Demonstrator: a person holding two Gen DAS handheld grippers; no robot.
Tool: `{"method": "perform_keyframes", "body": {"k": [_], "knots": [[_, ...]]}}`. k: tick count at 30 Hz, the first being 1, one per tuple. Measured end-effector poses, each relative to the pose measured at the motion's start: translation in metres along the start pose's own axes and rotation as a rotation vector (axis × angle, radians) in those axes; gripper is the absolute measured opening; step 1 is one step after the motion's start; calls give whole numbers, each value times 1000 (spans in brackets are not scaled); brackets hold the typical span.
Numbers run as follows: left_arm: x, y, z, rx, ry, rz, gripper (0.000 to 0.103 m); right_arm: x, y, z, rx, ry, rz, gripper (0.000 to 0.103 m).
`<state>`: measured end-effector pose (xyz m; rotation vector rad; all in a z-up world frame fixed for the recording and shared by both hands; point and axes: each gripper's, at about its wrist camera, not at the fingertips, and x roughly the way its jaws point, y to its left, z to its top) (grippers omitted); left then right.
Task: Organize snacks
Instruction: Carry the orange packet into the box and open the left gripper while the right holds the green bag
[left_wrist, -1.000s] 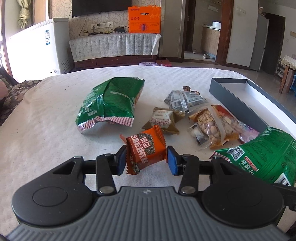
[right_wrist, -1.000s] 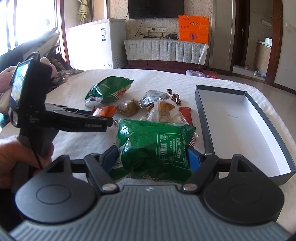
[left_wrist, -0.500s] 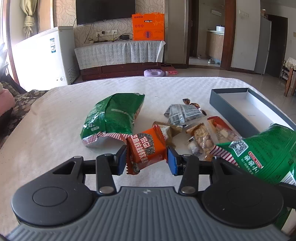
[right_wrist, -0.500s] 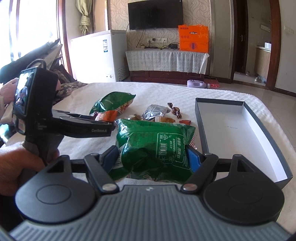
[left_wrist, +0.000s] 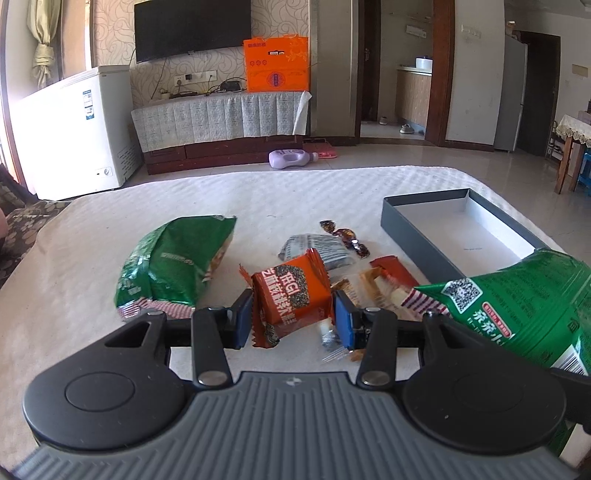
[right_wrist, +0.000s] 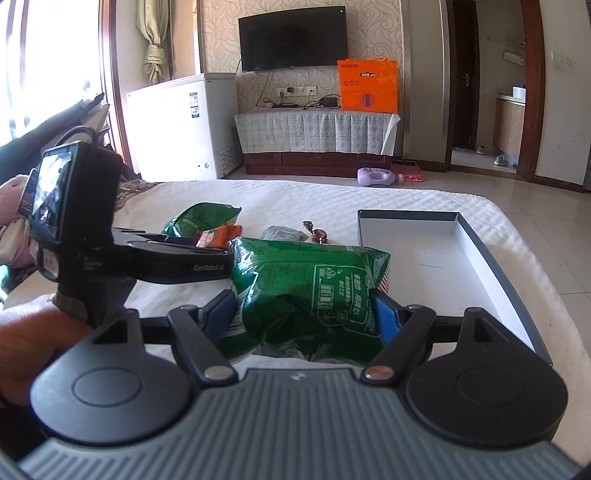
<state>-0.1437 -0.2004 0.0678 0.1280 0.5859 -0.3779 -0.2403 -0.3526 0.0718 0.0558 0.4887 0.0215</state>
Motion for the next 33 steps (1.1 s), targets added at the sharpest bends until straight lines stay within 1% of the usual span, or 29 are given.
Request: {"method": "perform_keyframes", "body": {"k": [7, 13, 17, 27, 33], "knots": [[6, -21, 8, -8, -4, -51, 51, -1, -19, 6, 8, -10, -35, 80], [16, -43, 21, -15, -29, -104, 51, -2, -39, 9, 27, -24, -74, 80], [28, -59, 29, -7, -38, -130, 51, -3, -53, 10, 40, -26, -107, 80], [61, -95, 43, -16, -28, -221, 51, 5, -83, 10, 68, -11, -186, 80], [79, -113, 46, -22, -18, -279, 51, 3, -99, 6, 102, -6, -224, 80]]}}
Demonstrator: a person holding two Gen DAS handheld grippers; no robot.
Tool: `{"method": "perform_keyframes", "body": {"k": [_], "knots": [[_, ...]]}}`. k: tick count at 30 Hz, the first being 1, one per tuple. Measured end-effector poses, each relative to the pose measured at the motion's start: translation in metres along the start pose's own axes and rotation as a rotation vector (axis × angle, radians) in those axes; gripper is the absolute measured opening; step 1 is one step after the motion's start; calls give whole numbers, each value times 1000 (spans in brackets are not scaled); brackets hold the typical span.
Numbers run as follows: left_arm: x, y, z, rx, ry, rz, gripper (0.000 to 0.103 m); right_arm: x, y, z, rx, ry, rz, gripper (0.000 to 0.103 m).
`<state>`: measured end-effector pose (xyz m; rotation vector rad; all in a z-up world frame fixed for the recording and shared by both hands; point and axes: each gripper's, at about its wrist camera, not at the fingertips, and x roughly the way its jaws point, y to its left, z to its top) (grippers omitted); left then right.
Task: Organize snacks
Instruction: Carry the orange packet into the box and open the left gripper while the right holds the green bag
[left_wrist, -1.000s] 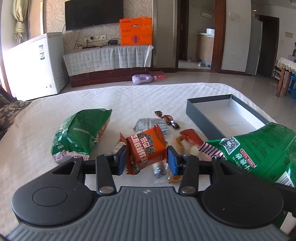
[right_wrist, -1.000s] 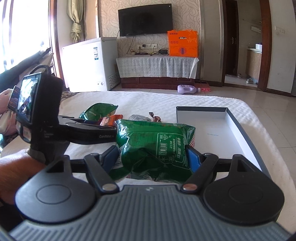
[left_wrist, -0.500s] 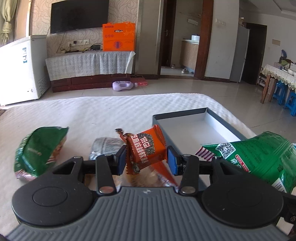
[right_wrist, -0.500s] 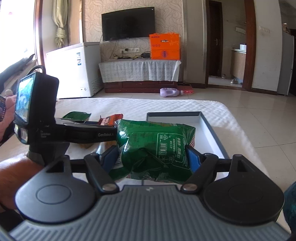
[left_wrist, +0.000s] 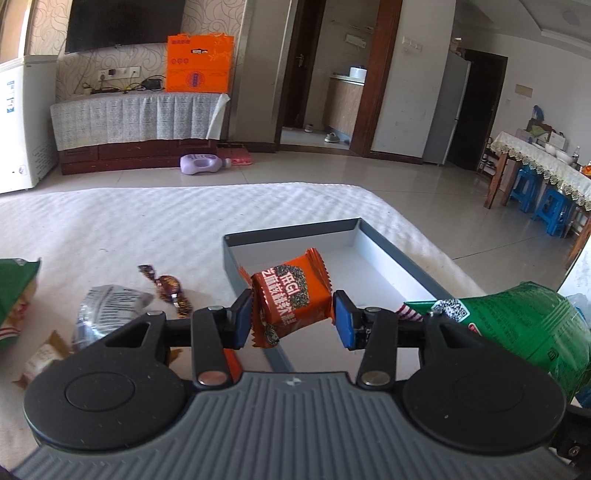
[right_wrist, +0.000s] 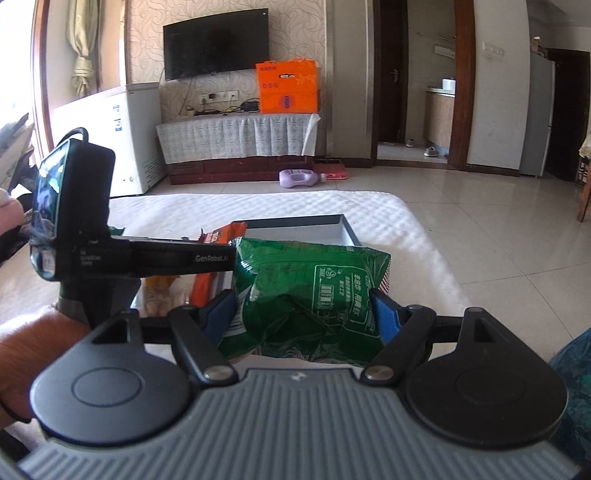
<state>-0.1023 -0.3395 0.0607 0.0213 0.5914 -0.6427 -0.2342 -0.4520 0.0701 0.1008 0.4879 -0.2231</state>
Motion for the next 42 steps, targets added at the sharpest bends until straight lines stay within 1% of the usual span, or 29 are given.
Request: {"method": "perform_keyframes", "body": {"k": [4, 12, 26, 28, 31, 34, 36, 37, 39, 40, 41, 42], "knots": [[11, -6, 1, -3, 0, -23, 51, 4, -10, -1, 43, 5, -9, 80], [32, -7, 3, -2, 10, -41, 51, 14, -15, 2, 45, 18, -26, 80], [67, 1, 8, 23, 41, -7, 52, 39, -11, 12, 3, 48, -44, 80], [72, 0, 9, 50, 36, 7, 53, 44, -10, 14, 0, 52, -45, 80], [76, -4, 8, 91, 33, 25, 57, 48, -11, 14, -3, 58, -53, 80], [79, -8, 7, 116, 33, 28, 64, 49, -14, 14, 5, 60, -62, 80], [78, -8, 6, 119, 30, 26, 73, 48, -17, 14, 14, 60, -67, 80], [77, -8, 5, 125, 24, 23, 76, 47, -19, 13, 19, 59, -69, 80], [72, -10, 3, 146, -1, 23, 88, 44, -22, 12, 31, 57, -74, 80], [69, -11, 3, 158, -14, 26, 91, 43, -25, 11, 40, 54, -71, 79], [64, -11, 2, 164, -31, 31, 97, 41, -27, 11, 48, 51, -71, 79], [61, -10, 2, 161, -41, 39, 98, 39, -27, 10, 52, 46, -67, 79]]}}
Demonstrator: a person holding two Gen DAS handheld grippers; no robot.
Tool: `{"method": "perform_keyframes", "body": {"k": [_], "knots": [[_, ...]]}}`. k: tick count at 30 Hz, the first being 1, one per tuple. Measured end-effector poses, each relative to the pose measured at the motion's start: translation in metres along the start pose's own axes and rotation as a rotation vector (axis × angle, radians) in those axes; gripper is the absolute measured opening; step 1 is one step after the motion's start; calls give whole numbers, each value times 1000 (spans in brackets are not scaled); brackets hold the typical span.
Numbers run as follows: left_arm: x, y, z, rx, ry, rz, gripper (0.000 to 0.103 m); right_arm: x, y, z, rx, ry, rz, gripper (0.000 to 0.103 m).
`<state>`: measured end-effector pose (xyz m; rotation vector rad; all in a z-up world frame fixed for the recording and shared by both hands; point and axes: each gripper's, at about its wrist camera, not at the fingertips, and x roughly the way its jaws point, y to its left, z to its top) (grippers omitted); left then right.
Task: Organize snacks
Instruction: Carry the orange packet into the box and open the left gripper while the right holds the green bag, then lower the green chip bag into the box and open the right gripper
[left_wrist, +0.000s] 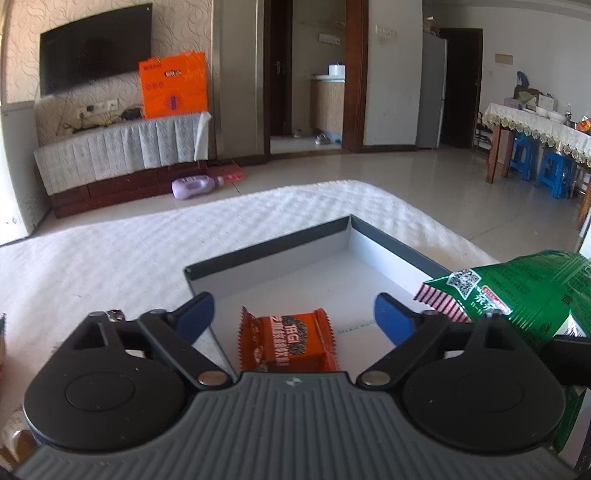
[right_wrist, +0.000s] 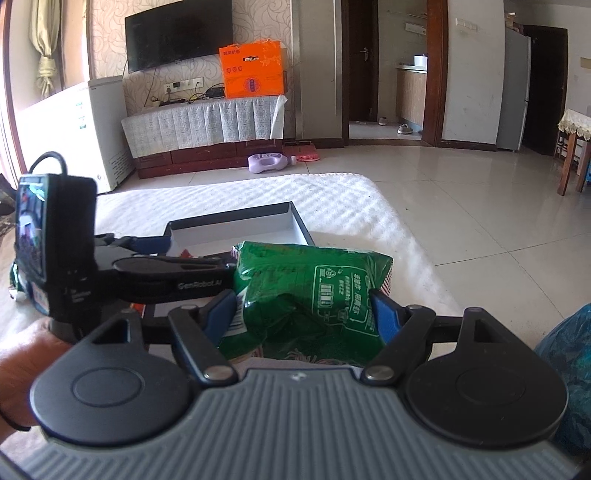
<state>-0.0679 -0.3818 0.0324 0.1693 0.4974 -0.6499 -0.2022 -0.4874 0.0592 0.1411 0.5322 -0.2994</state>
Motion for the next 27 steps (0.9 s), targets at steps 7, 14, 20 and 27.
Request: {"method": "perform_keyframes", "body": {"k": [7, 14, 20, 27], "knots": [[-36, 36, 3, -93, -31, 34, 98, -14, 3, -6, 1, -26, 27, 79], [-82, 76, 5, -139, -58, 115, 98, -7, 28, -14, -72, 37, 150, 79], [-104, 87, -12, -122, 1, 167, 98, 16, 46, -18, -103, 109, 140, 79], [-133, 91, -28, -125, 40, 207, 98, 19, 50, -26, -132, 112, 117, 80]]}}
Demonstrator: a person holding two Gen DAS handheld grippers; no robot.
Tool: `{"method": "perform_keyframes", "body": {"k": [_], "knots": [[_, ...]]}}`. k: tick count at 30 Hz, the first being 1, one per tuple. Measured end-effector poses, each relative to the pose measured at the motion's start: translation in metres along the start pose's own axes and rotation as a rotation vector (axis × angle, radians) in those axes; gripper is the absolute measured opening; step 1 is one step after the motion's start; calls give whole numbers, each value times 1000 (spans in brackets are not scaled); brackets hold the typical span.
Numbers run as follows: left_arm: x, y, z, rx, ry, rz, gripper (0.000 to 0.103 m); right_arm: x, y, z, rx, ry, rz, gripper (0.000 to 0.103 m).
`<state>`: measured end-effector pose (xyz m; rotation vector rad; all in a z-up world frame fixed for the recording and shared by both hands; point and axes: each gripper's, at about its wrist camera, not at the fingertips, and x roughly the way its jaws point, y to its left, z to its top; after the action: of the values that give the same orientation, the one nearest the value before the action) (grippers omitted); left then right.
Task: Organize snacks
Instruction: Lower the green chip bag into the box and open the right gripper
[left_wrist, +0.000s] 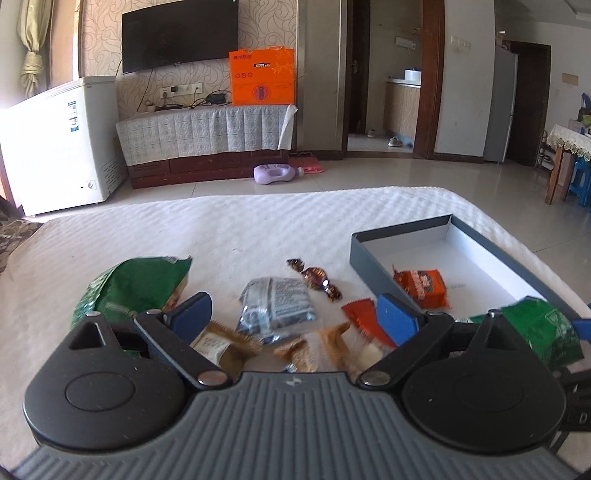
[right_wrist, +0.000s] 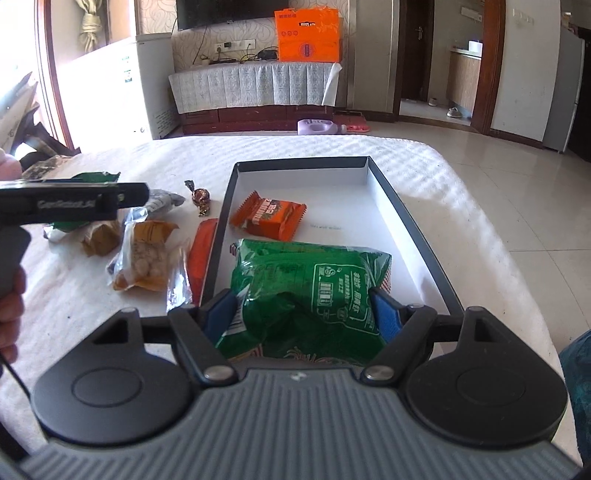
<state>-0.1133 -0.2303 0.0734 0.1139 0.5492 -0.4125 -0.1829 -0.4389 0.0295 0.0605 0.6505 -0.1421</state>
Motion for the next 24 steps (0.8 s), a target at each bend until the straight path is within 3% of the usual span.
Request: {"method": "perform_keyframes", "body": {"k": [5, 8, 16, 24], "knots": [[-24, 11, -8, -43, 16, 7, 98, -7, 7, 0, -19, -37, 62, 80], [-38, 17, -10, -43, 6, 24, 98, 1, 9, -1, -15, 10, 83, 80], [-49, 44, -13, -34, 10, 70, 98, -7, 7, -5, -56, 25, 67, 84], [-50, 78, -11, -55, -1, 100, 98, -31, 11, -4, -90, -31, 24, 84]]}}
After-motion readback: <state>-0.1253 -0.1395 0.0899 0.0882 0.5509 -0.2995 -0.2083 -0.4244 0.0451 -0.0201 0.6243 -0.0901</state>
